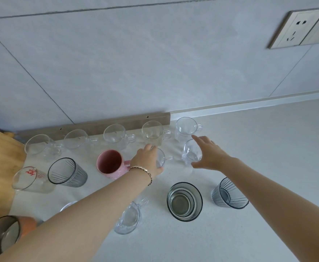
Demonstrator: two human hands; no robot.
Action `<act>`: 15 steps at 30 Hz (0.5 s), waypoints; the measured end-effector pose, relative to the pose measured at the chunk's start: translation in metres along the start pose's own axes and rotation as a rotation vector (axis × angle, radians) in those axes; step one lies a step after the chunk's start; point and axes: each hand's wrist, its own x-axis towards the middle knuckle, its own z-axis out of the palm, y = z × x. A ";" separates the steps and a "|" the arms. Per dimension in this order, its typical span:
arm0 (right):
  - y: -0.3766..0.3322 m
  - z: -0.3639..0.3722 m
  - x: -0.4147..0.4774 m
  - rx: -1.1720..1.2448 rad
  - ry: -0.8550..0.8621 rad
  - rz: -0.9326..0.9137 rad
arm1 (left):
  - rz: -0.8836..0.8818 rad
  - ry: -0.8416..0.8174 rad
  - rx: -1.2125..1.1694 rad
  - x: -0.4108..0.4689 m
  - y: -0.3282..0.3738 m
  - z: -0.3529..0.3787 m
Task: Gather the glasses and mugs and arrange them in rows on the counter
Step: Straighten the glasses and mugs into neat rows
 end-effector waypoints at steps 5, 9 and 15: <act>-0.002 0.005 -0.004 -0.001 0.070 0.003 | -0.002 0.013 -0.005 0.000 0.000 0.000; -0.009 0.006 -0.007 -0.075 0.040 -0.058 | 0.001 0.010 0.008 0.000 -0.001 0.002; -0.011 0.007 -0.013 -0.131 0.024 -0.049 | 0.015 0.021 0.010 0.002 -0.001 0.004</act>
